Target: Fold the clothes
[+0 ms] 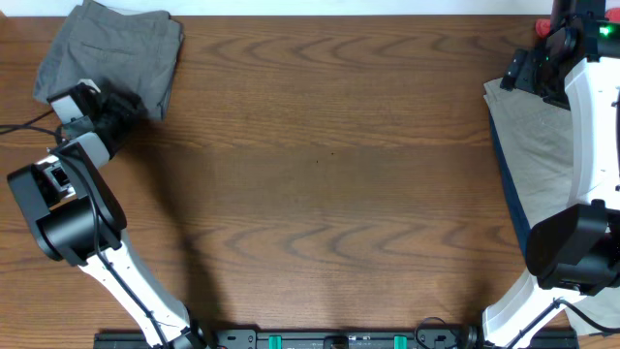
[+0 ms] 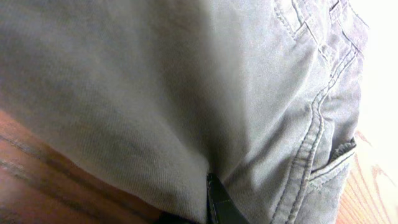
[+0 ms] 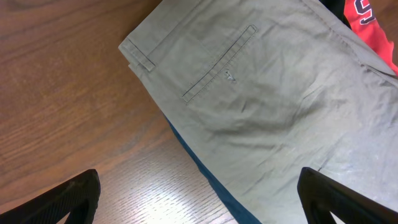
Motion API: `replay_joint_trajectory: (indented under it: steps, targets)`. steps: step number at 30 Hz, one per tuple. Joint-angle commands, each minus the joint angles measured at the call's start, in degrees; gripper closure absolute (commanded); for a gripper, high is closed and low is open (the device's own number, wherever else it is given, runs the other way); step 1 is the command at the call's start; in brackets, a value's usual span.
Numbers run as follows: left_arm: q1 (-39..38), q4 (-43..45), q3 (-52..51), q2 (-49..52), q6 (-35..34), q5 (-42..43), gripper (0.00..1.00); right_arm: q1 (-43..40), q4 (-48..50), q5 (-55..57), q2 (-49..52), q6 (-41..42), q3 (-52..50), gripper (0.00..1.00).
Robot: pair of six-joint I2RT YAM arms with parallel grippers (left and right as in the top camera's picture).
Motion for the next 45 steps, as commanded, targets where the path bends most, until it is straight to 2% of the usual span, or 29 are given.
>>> replay_joint_trajectory:
  steps: [1, 10, 14, 18, 19, 26, 38, 41, 45]
  targets:
    - [-1.57, 0.61, -0.74, 1.84, 0.09, -1.99, 0.93, 0.0, -0.04, 0.17, 0.26, -0.46, 0.04, 0.01]
    - [-4.9, 1.25, -0.74, 1.84, -2.73, -9.46, 0.93, 0.0, -0.04, 0.17, 0.26, -0.46, 0.04, 0.01]
    - [-4.98, 1.44, -0.74, 1.84, -2.95, -9.81, 0.93, 0.0, -0.04, 0.17, 0.26, -0.46, 0.04, 0.01]
    - [-4.85, -0.44, -0.74, 1.81, -2.91, -9.55, 0.46, 0.0, -0.04, 0.17, 0.26, -0.46, 0.04, 0.01]
    - [-4.85, -1.14, -0.74, 1.68, -2.91, -9.35, 0.41, 0.0, -0.04, 0.17, 0.26, -0.46, 0.04, 0.01]
    - [-4.74, -9.18, -0.74, -2.99, -2.89, -9.25, 0.4, 0.0, -0.04, 0.17, 0.26, -0.46, 0.04, 0.01]
    - [-4.61, -29.99, -0.74, -24.87, -2.45, -9.9, 0.4, 0.0, -0.04, 0.17, 0.26, -0.46, 0.04, 0.01]
    - [-4.26, -36.15, -0.74, -30.4, -2.4, -9.9, 0.4, 0.02, -0.04, 0.17, 0.26, -0.46, 0.04, 0.01]
    - [-3.58, -48.74, -0.74, -37.57, -1.7, -9.86, 0.41, 0.0, -0.04, 0.17, 0.26, -0.46, 0.04, 0.01]
